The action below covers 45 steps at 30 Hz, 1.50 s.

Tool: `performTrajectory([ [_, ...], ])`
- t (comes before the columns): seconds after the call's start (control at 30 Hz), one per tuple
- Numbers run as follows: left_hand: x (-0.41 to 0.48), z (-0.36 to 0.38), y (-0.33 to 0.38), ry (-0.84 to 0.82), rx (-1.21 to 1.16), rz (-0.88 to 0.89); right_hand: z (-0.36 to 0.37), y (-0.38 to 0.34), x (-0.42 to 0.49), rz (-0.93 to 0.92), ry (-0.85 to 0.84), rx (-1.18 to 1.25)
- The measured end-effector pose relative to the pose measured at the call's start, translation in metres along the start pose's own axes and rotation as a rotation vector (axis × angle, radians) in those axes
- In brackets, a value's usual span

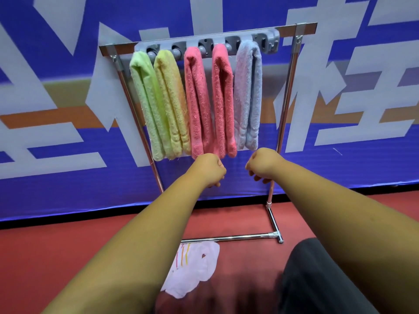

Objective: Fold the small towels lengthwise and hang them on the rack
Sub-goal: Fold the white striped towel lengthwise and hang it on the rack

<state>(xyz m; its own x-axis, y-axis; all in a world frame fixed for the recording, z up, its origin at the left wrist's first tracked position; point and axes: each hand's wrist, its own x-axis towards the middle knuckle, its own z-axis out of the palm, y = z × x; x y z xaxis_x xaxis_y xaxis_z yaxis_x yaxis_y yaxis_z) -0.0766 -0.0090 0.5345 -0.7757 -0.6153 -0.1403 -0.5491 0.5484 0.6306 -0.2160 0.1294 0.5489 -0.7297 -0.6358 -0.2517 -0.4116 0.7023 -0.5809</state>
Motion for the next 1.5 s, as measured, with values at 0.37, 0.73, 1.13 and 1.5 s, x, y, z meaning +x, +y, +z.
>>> performTrajectory([
  [0.37, 0.006, 0.033, -0.085, -0.087, -0.062, -0.136, 0.089, -0.004, 0.028, -0.021, -0.161, -0.019],
  [0.73, 0.010, 0.121, -0.260, -0.239, -0.239, -0.511, 0.276, 0.026, 0.086, 0.051, -0.465, -0.049],
  [1.13, -0.008, 0.250, -0.457, -0.224, -0.084, -0.917, 0.467, 0.096, 0.105, 0.166, -0.689, -0.142],
  [1.5, -0.015, 0.307, -0.520, -0.320, -0.030, -0.818, 0.516, 0.142, 0.111, 0.138, -0.768, -0.252],
])
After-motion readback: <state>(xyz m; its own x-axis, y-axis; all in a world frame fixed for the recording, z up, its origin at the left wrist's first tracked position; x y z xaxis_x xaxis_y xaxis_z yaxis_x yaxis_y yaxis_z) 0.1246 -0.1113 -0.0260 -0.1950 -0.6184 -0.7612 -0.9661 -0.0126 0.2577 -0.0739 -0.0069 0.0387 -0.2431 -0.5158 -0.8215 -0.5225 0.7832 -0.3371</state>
